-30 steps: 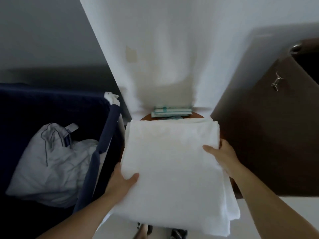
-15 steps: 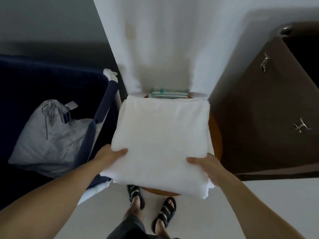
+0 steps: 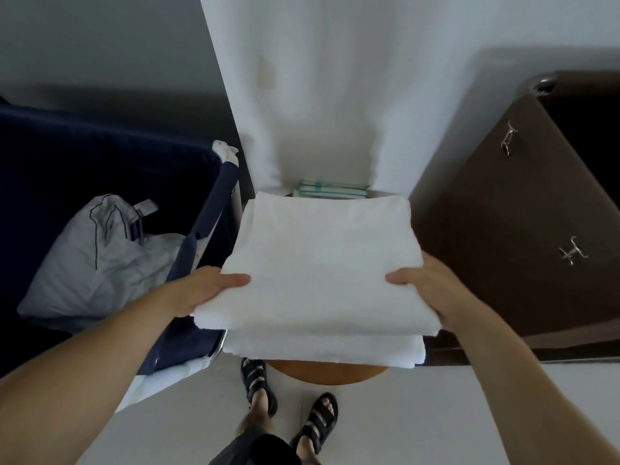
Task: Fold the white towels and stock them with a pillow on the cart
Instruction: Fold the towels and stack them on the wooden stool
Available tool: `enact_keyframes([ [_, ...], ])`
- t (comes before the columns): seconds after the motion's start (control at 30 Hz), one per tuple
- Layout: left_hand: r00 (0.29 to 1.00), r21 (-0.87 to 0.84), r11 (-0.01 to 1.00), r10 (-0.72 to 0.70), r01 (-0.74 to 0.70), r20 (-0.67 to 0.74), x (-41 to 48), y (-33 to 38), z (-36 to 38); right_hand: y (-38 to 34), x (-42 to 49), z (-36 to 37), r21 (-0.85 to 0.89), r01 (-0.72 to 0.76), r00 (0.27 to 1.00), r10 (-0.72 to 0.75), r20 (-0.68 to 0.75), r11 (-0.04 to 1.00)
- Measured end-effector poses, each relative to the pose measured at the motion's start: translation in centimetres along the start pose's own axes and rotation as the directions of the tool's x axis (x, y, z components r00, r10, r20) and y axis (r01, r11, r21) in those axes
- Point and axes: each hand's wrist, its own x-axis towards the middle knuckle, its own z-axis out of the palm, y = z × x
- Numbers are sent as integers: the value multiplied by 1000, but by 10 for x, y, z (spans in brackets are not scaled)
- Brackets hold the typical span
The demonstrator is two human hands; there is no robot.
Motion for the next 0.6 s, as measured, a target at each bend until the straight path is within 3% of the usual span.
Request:
enact_keyframes([
  [0.07,995,-54,998,-12,17,95,-6,-1,2,-11,-1,-11,-29,52,999,-51,17,998],
  [0.13,988,-81,994,-59,71,141,-5,-21,13,7,5,-19,-80,-30,999,29,-16,996],
  [0.23,989,-99,985,-141,144,35,1,-56,41,68,11,-22,-142,-263,963,250,-99,954],
  [0.3,983,-183,970,-175,161,-62,8,-65,51,97,14,-27,-132,-326,941,308,-140,936],
  [0.6,991,-343,939,-78,35,-113,59,-4,36,62,61,-17,38,-186,954,190,-233,982],
])
